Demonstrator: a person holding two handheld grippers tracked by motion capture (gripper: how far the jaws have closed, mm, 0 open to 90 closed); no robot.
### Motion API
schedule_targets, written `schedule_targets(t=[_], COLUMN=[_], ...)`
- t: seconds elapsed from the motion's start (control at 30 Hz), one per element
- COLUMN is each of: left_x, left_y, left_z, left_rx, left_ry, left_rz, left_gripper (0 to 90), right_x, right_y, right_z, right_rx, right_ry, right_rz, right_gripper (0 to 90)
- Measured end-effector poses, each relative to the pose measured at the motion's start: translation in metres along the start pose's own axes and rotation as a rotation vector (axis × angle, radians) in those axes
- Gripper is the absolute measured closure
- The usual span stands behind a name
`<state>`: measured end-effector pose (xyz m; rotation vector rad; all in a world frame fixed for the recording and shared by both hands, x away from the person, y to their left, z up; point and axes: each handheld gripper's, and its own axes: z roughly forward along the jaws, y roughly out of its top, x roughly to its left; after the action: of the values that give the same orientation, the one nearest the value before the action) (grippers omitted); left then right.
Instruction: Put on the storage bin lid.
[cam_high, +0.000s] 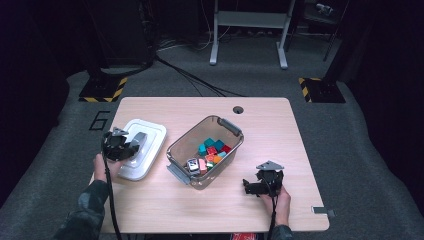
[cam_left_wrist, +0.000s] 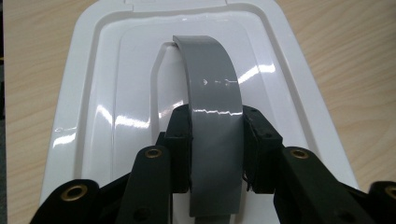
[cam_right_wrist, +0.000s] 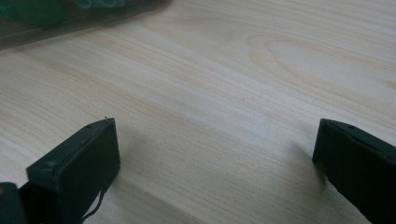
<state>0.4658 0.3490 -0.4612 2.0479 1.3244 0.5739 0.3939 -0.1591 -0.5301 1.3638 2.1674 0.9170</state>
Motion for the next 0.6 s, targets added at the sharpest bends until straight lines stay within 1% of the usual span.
schedule_targets(t=[0.03,0.1,0.17,0.23,0.27,0.33,0.37,0.4,0.43,0.47,0.53,0.6], left_x=[0.0,-0.001,-0.001,0.0,0.001,0.002,0.002,0.003,0.003,0.003,0.004,0.003], left_y=[0.002,0.006,0.009,0.013,0.015,0.019,0.021,0.024,0.026,0.029,0.034,0.039], left_z=[-0.001,-0.005,-0.008,-0.013,-0.015,-0.019,-0.022,-0.026,-0.028,-0.03,-0.035,-0.04], left_rx=[0.003,0.011,0.011,0.004,0.001,-0.007,-0.01,-0.014,-0.018,-0.021,-0.027,-0.032], left_ry=[-0.002,0.006,0.006,0.013,0.012,0.018,0.014,0.014,0.014,0.016,0.007,0.005], left_rz=[0.007,0.04,0.044,0.051,0.047,0.058,0.061,0.06,0.063,0.069,0.069,0.081], left_gripper=[67.1,67.0,67.1,67.0,67.0,67.0,67.0,67.0,67.0,67.0,67.0,67.0], right_x=[0.0,0.001,0.001,0.001,0.001,0.001,0.001,0.001,0.001,0.001,0.001,0.001], right_y=[0.0,0.0,0.0,0.0,0.0,0.0,0.0,0.0,0.0,0.0,0.0,0.0], right_z=[0.0,0.0,0.0,-0.001,0.0,-0.001,0.0,-0.001,0.0,-0.001,-0.001,-0.001], right_rx=[0.002,0.005,0.004,0.006,0.006,0.007,0.005,0.007,0.004,0.006,0.007,0.006], right_ry=[0.0,0.0,0.0,-0.002,-0.001,-0.001,0.001,-0.001,0.001,-0.002,-0.001,-0.001], right_rz=[0.004,0.01,0.008,0.016,0.014,0.016,0.009,0.016,0.007,0.016,0.016,0.016], right_gripper=[0.0,0.0,0.0,0.0,0.0,0.0,0.0,0.0,0.0,0.0,0.0,0.0])
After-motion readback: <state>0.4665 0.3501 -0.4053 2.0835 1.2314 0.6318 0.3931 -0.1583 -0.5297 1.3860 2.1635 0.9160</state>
